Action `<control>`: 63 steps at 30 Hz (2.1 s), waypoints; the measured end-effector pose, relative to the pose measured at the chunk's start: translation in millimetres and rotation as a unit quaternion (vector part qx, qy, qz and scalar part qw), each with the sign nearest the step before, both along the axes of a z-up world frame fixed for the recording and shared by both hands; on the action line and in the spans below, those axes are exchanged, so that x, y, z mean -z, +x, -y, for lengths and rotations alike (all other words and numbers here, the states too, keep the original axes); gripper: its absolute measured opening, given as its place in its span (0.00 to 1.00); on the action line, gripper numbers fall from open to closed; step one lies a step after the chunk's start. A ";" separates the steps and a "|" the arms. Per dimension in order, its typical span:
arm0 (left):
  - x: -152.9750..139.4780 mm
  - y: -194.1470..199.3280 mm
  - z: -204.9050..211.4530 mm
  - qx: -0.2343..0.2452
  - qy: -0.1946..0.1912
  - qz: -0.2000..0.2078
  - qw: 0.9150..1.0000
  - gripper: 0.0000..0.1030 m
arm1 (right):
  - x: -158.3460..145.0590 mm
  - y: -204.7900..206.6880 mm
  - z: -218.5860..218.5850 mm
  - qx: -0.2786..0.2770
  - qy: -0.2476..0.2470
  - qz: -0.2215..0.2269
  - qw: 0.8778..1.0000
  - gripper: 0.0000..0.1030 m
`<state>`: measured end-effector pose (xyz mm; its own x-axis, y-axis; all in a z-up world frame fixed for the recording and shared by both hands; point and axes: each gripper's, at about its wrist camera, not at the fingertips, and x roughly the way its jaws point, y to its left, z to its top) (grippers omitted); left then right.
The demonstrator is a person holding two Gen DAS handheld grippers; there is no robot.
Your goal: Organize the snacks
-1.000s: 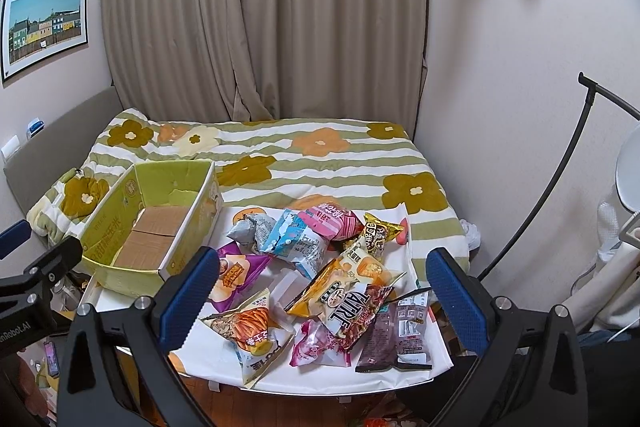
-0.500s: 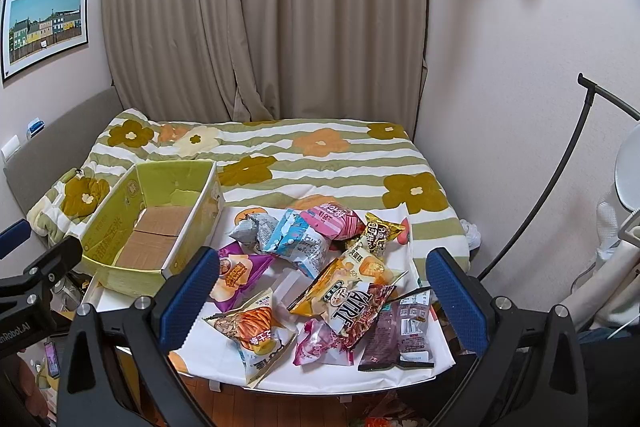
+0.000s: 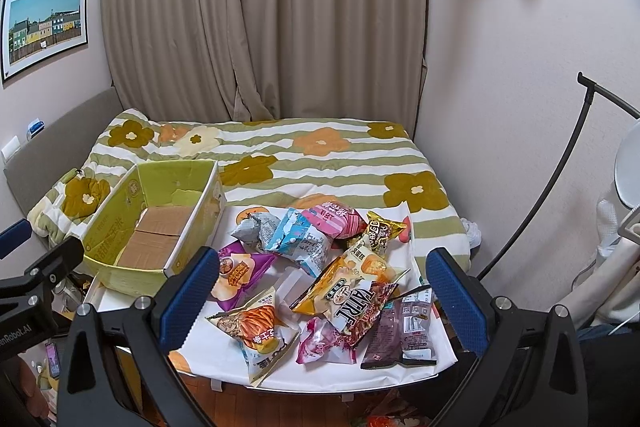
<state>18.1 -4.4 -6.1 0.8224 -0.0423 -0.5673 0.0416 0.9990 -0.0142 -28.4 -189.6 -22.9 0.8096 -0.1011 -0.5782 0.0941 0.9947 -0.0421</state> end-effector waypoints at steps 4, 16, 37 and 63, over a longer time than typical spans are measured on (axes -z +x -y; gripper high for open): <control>-0.5 -0.7 -2.9 0.003 -0.003 -0.001 1.000 1.00 | -0.3 0.6 0.2 0.001 -0.001 0.000 1.000 1.00; -2.1 -1.9 -1.1 0.008 -0.003 0.000 1.000 1.00 | -0.6 0.3 0.0 -0.001 -0.001 0.000 1.000 1.00; 72.9 46.2 27.8 0.077 -0.067 -0.136 0.985 1.00 | 29.4 -10.9 28.5 0.029 -0.004 -0.057 0.998 1.00; 257.6 117.5 94.9 -0.060 -0.169 -0.304 0.936 0.78 | 181.6 121.6 76.3 -0.230 -0.072 -0.182 0.953 1.00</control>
